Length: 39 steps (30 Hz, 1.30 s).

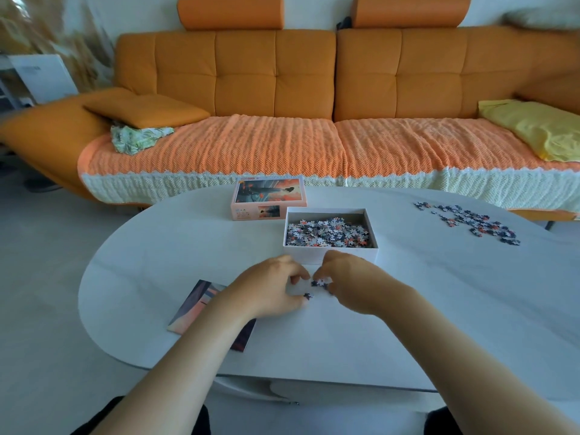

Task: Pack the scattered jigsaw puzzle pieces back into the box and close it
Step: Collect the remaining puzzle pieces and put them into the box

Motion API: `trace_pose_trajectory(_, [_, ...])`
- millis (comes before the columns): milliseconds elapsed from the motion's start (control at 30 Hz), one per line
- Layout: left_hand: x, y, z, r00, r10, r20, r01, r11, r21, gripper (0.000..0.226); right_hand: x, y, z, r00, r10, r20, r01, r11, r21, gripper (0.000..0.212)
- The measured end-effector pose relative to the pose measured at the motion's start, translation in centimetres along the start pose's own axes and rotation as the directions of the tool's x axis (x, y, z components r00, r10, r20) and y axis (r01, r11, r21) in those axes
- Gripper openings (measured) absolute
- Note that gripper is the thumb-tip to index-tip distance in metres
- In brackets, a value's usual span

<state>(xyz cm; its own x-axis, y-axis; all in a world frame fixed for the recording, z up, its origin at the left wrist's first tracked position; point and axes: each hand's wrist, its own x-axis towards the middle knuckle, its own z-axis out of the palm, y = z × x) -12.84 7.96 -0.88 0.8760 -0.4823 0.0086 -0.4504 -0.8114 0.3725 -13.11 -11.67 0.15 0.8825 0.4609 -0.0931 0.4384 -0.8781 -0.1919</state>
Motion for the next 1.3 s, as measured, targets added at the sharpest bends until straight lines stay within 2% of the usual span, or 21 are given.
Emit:
trace_pose_trajectory(100, [-0.4, 0.3, 0.4, 1.0, -0.005, -0.014, 0.005, 1.0, 0.011, 0.036, -0.8, 0.4, -0.7, 0.999, 0.05, -0.002, -0.049, 0.993, 0.104, 0.034])
trace_pose_trajectory(167, [-0.4, 0.7, 0.7, 0.999, 0.016, -0.03, -0.016, 1.0, 0.016, 0.031, -1.4, 1.0, -1.2, 0.996, 0.088, 0.004, -0.088, 0.984, 0.153, 0.029])
trace_pose_trajectory(300, [0.1, 1.5, 1.6, 0.997, 0.028, -0.071, -0.029, 0.999, -0.017, 0.022, -1.8, 1.3, -1.4, 0.985, 0.158, 0.071, -0.167, 0.974, 0.15, 0.027])
trace_pose_trajectory(400, [0.7, 2.3, 1.9, 0.997, 0.026, -0.077, -0.03, 0.998, -0.048, 0.027, -1.3, 0.5, -1.0, 0.987, 0.162, 0.024, -0.163, 0.969, 0.186, 0.02])
trace_pose_trajectory(633, [1.2, 1.8, 1.5, 0.999, -0.004, -0.045, -0.003, 0.987, -0.163, 0.024, -1.0, 0.5, -1.1, 0.983, 0.181, 0.014, -0.178, 0.949, 0.261, 0.028])
trace_pose_trajectory(733, [1.3, 1.7, 1.3, 0.998, 0.016, -0.064, -0.025, 0.988, -0.153, 0.019, -0.7, 0.2, -1.1, 0.986, 0.169, -0.009, -0.162, 0.954, 0.253, 0.016])
trace_pose_trajectory(833, [1.3, 1.9, 1.2, 0.996, 0.046, -0.074, -0.054, 0.993, -0.106, 0.011, -0.6, 0.3, -1.1, 0.98, 0.199, 0.002, -0.189, 0.927, 0.323, 0.003])
trace_pose_trajectory(967, [1.5, 2.1, 0.9, 0.995, 0.066, -0.077, -0.07, 0.996, -0.049, 0.013, -0.8, 0.2, -1.6, 0.98, 0.198, 0.004, -0.193, 0.947, 0.257, 0.017])
trace_pose_trajectory(1100, [1.6, 2.1, 0.8, 0.992, 0.087, -0.093, -0.087, 0.996, 0.01, 0.027, -0.8, 0.4, -1.8, 0.986, 0.168, -0.013, -0.162, 0.966, 0.204, 0.027])
trace_pose_trajectory(1200, [1.7, 1.9, 1.0, 0.987, 0.103, -0.121, -0.098, 0.994, 0.047, 0.029, -0.5, 0.8, -2.0, 0.983, 0.161, -0.094, -0.139, 0.969, 0.207, 0.028])
trace_pose_trajectory(1300, [1.9, 1.9, 1.3, 0.98, 0.115, -0.16, -0.103, 0.991, 0.081, 0.026, 0.1, 1.2, -2.7, 0.908, 0.223, -0.356, -0.093, 0.933, 0.346, 0.025])
